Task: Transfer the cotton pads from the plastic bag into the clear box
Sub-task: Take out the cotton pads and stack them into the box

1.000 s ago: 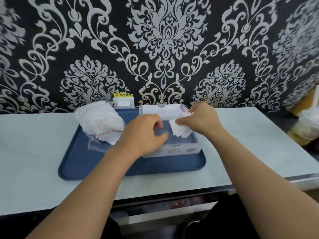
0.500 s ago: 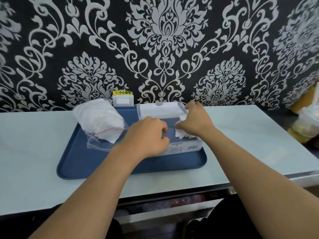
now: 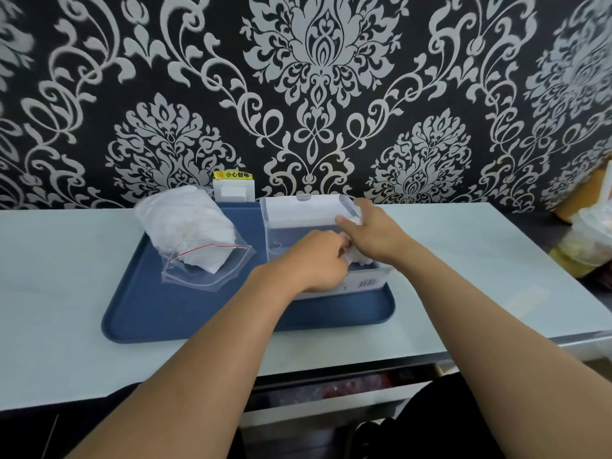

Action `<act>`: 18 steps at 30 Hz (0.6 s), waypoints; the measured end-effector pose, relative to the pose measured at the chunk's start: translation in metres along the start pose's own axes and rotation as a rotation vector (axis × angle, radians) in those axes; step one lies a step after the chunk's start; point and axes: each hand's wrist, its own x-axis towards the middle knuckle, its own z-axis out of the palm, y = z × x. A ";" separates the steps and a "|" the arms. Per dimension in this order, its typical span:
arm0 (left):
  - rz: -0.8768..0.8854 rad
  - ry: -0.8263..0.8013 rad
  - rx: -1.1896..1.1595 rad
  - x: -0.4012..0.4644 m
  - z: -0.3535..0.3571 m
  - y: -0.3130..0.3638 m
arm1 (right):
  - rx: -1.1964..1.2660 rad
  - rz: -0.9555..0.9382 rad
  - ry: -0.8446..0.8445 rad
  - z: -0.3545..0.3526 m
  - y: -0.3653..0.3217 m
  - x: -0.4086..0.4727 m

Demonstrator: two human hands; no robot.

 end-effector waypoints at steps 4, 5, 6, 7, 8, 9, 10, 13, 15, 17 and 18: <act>0.138 0.524 -0.116 -0.033 -0.036 -0.005 | 0.055 -0.308 0.388 -0.007 -0.045 -0.027; 0.166 0.667 -0.173 -0.044 -0.049 -0.007 | 0.148 -0.434 0.459 -0.008 -0.061 -0.041; 0.170 0.790 -0.214 -0.058 -0.063 -0.013 | 0.236 -0.544 0.430 -0.004 -0.078 -0.055; 0.162 0.888 -0.223 -0.069 -0.073 -0.022 | 0.263 -0.621 0.326 0.002 -0.089 -0.067; 0.139 0.959 -0.185 -0.081 -0.082 -0.034 | 0.247 -0.668 0.184 0.013 -0.101 -0.076; 0.097 0.988 -0.133 -0.093 -0.089 -0.046 | 0.177 -0.691 0.045 0.025 -0.109 -0.082; 0.030 0.965 -0.090 -0.105 -0.092 -0.061 | 0.061 -0.707 -0.059 0.041 -0.116 -0.084; -0.222 0.708 -0.025 -0.130 -0.087 -0.089 | -0.239 -0.603 -0.215 0.074 -0.128 -0.082; -0.376 0.602 0.034 -0.136 -0.077 -0.098 | -0.284 -0.480 -0.230 0.085 -0.138 -0.078; -0.484 0.592 0.100 -0.136 -0.070 -0.101 | -0.278 -0.354 -0.235 0.091 -0.150 -0.073; -0.514 0.609 0.112 -0.134 -0.069 -0.101 | -0.289 -0.302 -0.221 0.093 -0.154 -0.071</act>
